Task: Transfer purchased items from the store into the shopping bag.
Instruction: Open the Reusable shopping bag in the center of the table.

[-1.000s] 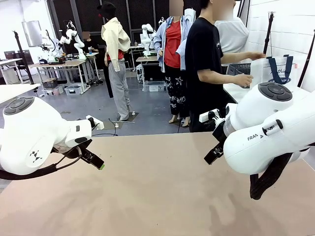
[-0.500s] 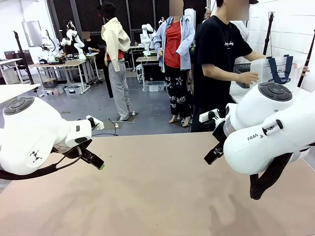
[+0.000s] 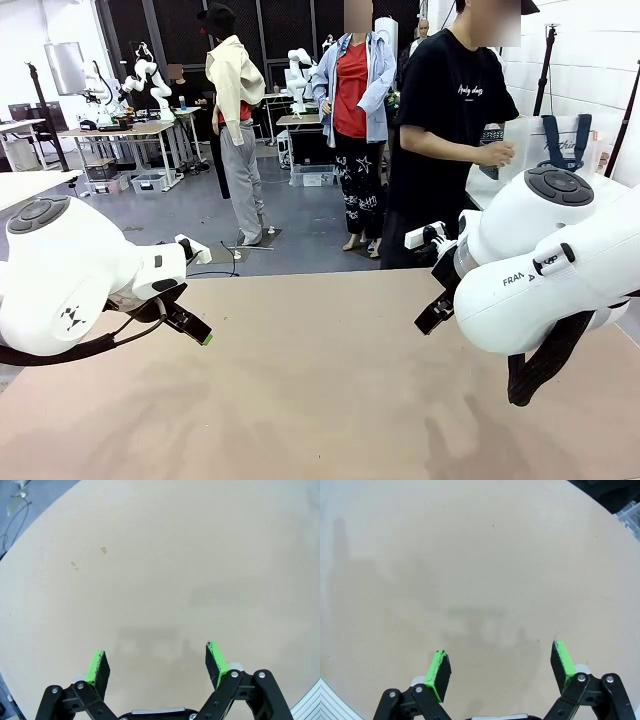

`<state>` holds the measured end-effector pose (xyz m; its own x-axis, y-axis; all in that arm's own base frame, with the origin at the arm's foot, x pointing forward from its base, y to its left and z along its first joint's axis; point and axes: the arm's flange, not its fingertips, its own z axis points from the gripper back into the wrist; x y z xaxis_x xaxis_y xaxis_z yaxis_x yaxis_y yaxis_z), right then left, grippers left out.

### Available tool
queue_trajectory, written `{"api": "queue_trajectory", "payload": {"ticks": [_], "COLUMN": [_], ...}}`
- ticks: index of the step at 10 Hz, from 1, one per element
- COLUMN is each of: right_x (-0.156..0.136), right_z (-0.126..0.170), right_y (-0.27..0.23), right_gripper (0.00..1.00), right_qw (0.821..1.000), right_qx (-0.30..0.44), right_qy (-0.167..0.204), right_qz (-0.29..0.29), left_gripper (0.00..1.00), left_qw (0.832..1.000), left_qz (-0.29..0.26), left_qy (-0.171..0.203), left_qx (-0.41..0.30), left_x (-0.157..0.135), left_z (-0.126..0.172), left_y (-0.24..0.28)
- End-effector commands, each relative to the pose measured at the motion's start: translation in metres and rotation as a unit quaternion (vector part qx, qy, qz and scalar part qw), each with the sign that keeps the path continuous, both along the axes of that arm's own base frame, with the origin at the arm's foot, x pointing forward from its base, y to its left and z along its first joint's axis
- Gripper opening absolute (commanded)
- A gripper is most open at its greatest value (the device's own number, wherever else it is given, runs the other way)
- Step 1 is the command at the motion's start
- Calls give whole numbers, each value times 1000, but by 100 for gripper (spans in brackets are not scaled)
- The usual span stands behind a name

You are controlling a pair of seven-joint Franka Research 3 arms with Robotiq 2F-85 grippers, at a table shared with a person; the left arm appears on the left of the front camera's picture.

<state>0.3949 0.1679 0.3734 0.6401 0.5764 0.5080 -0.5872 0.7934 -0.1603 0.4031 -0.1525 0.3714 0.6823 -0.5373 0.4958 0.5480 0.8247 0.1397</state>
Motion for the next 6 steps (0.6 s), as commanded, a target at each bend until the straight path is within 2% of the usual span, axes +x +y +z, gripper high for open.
{"api": "queue_trajectory", "payload": {"ticks": [1,6], "right_x": [0,0], "right_z": [0,0], "right_y": [0,0], "right_gripper": [100,100], "right_qw": [1000,1000], "right_qx": [0,0], "right_qy": [0,0], "right_qz": [0,0], "left_gripper": [100,100], "left_qw": [1000,1000], "left_qz": [1,1], "left_qy": [0,0], "left_qx": [-1,-1], "left_x": [0,0], "left_z": [0,0], "left_y": [1,1]}}
